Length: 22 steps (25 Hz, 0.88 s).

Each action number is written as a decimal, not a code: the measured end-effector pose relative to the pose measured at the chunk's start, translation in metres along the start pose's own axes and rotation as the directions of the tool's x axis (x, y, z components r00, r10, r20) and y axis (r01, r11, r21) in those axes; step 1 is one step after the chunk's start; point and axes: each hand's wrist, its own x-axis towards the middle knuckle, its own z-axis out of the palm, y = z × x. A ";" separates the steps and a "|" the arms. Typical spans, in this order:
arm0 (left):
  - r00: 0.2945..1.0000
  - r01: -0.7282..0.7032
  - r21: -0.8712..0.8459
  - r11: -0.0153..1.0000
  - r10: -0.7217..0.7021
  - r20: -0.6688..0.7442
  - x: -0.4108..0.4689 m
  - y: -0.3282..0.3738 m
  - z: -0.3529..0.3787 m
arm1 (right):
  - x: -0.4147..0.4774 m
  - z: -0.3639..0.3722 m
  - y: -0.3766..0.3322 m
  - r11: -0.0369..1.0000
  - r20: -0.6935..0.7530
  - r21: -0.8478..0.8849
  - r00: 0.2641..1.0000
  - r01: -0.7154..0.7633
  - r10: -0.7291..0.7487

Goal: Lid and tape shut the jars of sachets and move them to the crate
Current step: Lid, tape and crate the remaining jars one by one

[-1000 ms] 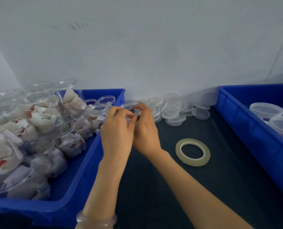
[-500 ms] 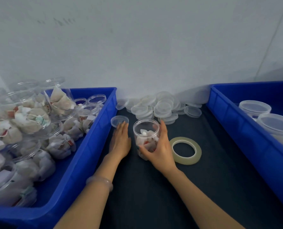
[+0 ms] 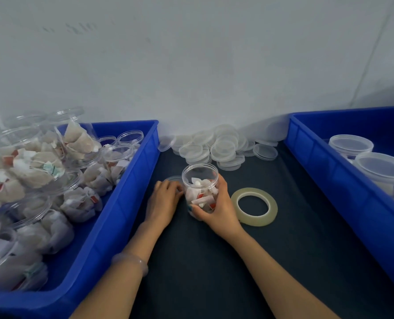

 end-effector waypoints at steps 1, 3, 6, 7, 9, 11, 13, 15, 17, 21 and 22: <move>0.993 0.014 -0.053 0.998 -0.020 -0.118 -0.005 0.004 -0.004 | 0.000 -0.001 0.001 1.000 0.001 0.013 1.000 -0.006 0.006; 0.901 0.095 -0.372 0.923 -0.239 -0.363 -0.010 0.016 -0.020 | 0.001 -0.001 0.001 0.999 0.004 0.029 1.000 -0.017 0.017; 0.833 0.011 -0.800 0.600 -0.448 -0.325 -0.003 0.035 -0.058 | 0.001 -0.002 0.001 0.999 0.004 0.040 1.000 -0.028 0.028; 0.840 -0.023 -0.872 0.489 -0.464 -0.282 0.003 0.038 -0.068 | 0.001 -0.002 0.001 0.999 0.003 0.039 1.000 -0.026 0.026; 0.877 0.040 -0.968 0.249 -0.472 -0.085 0.016 0.042 -0.081 | 0.001 -0.002 -0.001 1.000 -0.002 0.027 1.000 -0.014 0.014; 0.906 0.261 -0.925 0.275 -0.401 0.136 0.027 0.051 -0.081 | 0.001 -0.003 -0.002 1.000 0.001 0.023 1.000 -0.009 0.009; 0.929 0.356 -0.730 0.584 -0.304 0.211 0.036 0.059 -0.072 | 0.000 -0.002 -0.003 1.000 0.005 0.023 1.000 0.001 -0.001; 0.963 0.266 -0.591 0.762 -0.233 0.132 0.043 0.066 -0.067 | 0.000 -0.003 -0.003 1.000 0.001 0.009 1.000 0.011 -0.011; 0.985 0.168 -0.519 0.838 -0.162 0.057 0.046 0.073 -0.067 | 0.000 -0.004 -0.004 1.000 -0.001 0.005 1.000 0.012 -0.012; 0.989 -0.044 -0.438 0.898 0.101 0.108 0.039 0.087 -0.068 | 0.000 -0.004 -0.001 1.000 -0.005 0.003 1.000 0.014 -0.014; 0.962 -0.106 -0.400 0.911 0.195 0.190 0.036 0.090 -0.070 | 0.000 -0.004 0.000 1.000 -0.006 0.005 1.000 0.017 -0.017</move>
